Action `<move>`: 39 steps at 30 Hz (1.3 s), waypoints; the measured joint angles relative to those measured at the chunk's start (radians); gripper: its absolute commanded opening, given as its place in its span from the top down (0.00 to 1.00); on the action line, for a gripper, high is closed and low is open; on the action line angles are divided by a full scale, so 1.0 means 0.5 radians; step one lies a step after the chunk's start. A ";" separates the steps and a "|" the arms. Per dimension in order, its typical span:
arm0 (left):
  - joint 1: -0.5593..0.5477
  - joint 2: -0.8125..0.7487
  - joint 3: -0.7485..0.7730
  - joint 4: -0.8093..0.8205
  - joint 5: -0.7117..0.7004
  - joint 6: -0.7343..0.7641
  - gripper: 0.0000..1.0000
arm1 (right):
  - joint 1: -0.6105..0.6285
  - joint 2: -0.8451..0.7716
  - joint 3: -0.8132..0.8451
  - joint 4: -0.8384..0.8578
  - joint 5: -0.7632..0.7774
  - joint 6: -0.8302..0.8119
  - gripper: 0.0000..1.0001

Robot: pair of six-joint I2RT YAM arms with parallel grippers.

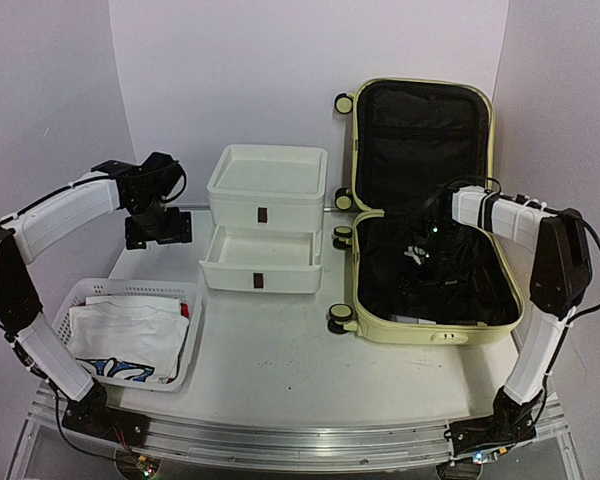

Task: Open, take out, and arrange the luggage

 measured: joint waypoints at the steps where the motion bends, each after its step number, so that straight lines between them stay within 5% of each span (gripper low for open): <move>1: 0.017 0.050 0.025 -0.041 0.021 -0.017 0.00 | -0.001 0.000 0.000 -0.019 -0.003 0.002 0.02; 11: 0.058 0.349 0.261 -0.259 0.110 -0.119 0.01 | -0.021 0.288 0.193 -0.130 -0.047 -0.166 0.06; 16: 0.095 0.349 0.261 -0.320 0.108 -0.228 0.01 | -0.022 0.440 0.244 -0.090 -0.027 -0.500 0.18; 26: 0.105 0.373 0.261 -0.340 0.127 -0.317 0.03 | -0.022 0.708 0.365 -0.062 -0.024 -1.135 0.26; 39: 0.114 0.436 0.294 -0.352 0.145 -0.266 0.05 | -0.011 0.788 0.357 -0.043 0.010 -1.405 0.47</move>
